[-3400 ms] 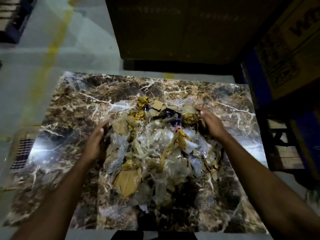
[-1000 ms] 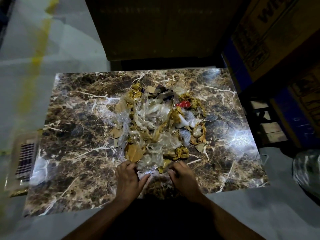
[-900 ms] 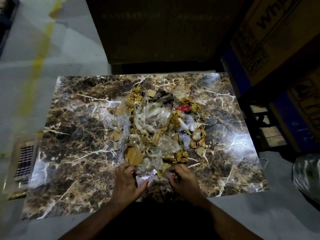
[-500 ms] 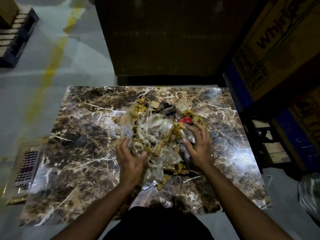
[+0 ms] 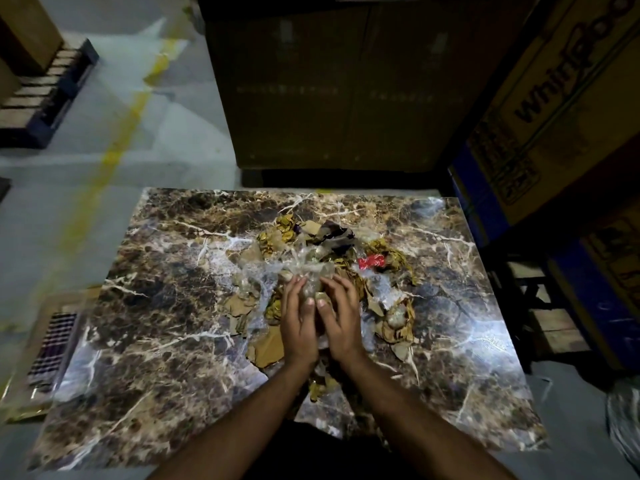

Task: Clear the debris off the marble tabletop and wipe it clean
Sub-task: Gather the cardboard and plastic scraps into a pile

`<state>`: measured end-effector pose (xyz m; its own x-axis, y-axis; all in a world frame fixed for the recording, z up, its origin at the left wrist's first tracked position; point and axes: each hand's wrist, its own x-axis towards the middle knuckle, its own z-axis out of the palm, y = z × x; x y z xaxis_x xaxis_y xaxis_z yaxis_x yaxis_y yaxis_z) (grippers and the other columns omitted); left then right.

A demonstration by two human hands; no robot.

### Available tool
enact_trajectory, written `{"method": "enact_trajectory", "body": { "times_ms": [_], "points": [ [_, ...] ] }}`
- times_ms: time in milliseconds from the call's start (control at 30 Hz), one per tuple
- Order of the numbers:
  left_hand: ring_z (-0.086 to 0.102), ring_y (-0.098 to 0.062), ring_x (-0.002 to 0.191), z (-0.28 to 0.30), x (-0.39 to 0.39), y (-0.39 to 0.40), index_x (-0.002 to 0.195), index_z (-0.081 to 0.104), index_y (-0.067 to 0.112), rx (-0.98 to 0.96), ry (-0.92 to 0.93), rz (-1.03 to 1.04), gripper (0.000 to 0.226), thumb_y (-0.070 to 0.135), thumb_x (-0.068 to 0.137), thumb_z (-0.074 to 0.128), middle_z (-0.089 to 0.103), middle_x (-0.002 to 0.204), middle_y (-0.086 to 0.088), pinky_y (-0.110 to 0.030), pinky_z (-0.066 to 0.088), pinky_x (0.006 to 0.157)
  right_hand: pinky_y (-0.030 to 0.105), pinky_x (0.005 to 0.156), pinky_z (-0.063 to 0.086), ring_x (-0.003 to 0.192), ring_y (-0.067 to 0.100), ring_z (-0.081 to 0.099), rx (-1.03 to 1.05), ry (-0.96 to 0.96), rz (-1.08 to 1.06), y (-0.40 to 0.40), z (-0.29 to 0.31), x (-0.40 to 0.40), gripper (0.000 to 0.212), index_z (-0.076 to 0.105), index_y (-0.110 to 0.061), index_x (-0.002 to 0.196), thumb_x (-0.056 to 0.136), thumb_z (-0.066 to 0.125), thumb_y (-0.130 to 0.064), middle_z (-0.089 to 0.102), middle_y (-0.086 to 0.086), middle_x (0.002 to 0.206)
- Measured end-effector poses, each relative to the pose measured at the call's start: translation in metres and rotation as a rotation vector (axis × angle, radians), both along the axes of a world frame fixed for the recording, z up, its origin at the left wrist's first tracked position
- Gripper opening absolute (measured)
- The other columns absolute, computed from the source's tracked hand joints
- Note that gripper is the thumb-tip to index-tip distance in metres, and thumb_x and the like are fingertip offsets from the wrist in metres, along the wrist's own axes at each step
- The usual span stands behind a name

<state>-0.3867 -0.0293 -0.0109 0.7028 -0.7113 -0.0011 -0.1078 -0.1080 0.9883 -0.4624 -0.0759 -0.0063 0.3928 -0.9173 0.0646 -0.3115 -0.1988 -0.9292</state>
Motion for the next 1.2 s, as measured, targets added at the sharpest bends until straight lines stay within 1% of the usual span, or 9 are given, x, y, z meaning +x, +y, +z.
{"method": "enact_trajectory", "body": {
  "times_ms": [133,433,500,567,767,900,1000,1033,1200],
  "points": [
    [0.048,0.003,0.131,0.006,-0.002,-0.003,0.135,0.057,0.021,-0.059,0.169,-0.049,0.040,0.027,0.098,0.046,0.054,0.143,0.012,-0.013,0.039,0.103,0.037,0.115,0.041,0.140,0.007,0.039,0.093,-0.054,-0.015,0.005,0.003,0.004,0.057,0.059,-0.021,0.137,0.094,0.046,-0.057,0.041,0.001,0.149],
    [0.068,-0.006,0.108,0.051,-0.003,-0.007,0.113,0.068,0.009,-0.226,0.408,0.026,0.032,0.018,0.095,0.044,0.071,0.117,0.000,-0.017,0.051,0.085,0.051,0.110,0.045,0.138,0.014,0.047,0.175,-0.116,-0.089,0.002,0.026,0.019,0.047,0.045,-0.054,0.139,0.094,0.049,-0.066,0.049,-0.007,0.149],
    [0.069,-0.006,0.104,0.058,-0.002,-0.009,0.110,0.068,0.007,-0.249,0.454,0.031,0.030,0.009,0.103,0.038,0.073,0.112,0.001,-0.018,0.052,0.085,0.047,0.106,0.050,0.132,0.013,0.051,0.164,-0.119,-0.098,-0.001,0.039,0.020,0.049,0.050,-0.048,0.138,0.092,0.051,-0.065,0.052,-0.003,0.144],
    [0.068,-0.004,0.103,0.063,-0.001,-0.011,0.112,0.065,0.006,-0.254,0.505,0.026,0.033,0.006,0.107,0.033,0.073,0.109,0.003,-0.018,0.051,0.086,0.029,0.100,0.051,0.126,0.003,0.051,0.146,-0.109,-0.096,-0.002,0.049,0.021,0.057,0.053,-0.034,0.140,0.090,0.053,-0.061,0.051,-0.002,0.140],
    [0.063,-0.009,0.115,0.068,0.003,-0.014,0.124,0.058,0.001,-0.278,0.509,0.000,0.045,0.031,0.098,0.037,0.064,0.124,-0.010,-0.023,0.050,0.096,-0.001,0.076,0.041,0.107,-0.014,0.049,0.101,-0.012,-0.068,-0.005,0.066,0.020,0.044,0.059,-0.021,0.137,0.094,0.072,-0.023,0.050,0.003,0.131],
    [0.064,-0.018,0.109,0.074,0.005,-0.012,0.114,0.061,0.006,-0.250,0.568,-0.032,0.038,0.031,0.109,0.033,0.065,0.115,-0.013,-0.027,0.052,0.094,0.002,0.068,0.042,0.099,0.000,0.058,0.040,0.069,-0.165,-0.006,0.066,0.023,0.043,0.065,-0.023,0.119,0.081,0.082,-0.015,0.059,0.002,0.117],
    [0.063,-0.013,0.097,0.080,0.011,-0.012,0.111,0.057,0.008,-0.212,0.630,-0.102,0.036,0.034,0.108,0.033,0.062,0.106,-0.006,-0.025,0.053,0.085,0.021,0.072,0.053,0.100,0.019,0.062,0.063,0.097,-0.247,-0.009,0.064,0.025,0.049,0.065,-0.023,0.118,0.076,0.086,-0.012,0.062,-0.002,0.114],
    [0.061,-0.016,0.100,0.083,0.015,-0.012,0.112,0.057,0.008,-0.191,0.618,-0.134,0.035,0.036,0.106,0.037,0.062,0.108,-0.007,-0.028,0.051,0.087,0.025,0.075,0.056,0.101,0.019,0.064,0.077,0.089,-0.245,-0.011,0.064,0.025,0.050,0.065,-0.023,0.120,0.076,0.086,-0.012,0.063,-0.003,0.114],
    [0.065,-0.027,0.117,0.100,0.055,-0.008,0.115,0.060,0.013,-0.063,0.464,-0.320,0.024,0.023,0.107,0.039,0.067,0.125,-0.012,-0.043,0.055,0.095,0.009,0.069,0.047,0.093,-0.005,0.059,0.101,0.028,-0.194,-0.019,0.076,0.019,0.044,0.062,-0.029,0.113,0.079,0.084,-0.012,0.064,-0.008,0.115]
  ]
}}
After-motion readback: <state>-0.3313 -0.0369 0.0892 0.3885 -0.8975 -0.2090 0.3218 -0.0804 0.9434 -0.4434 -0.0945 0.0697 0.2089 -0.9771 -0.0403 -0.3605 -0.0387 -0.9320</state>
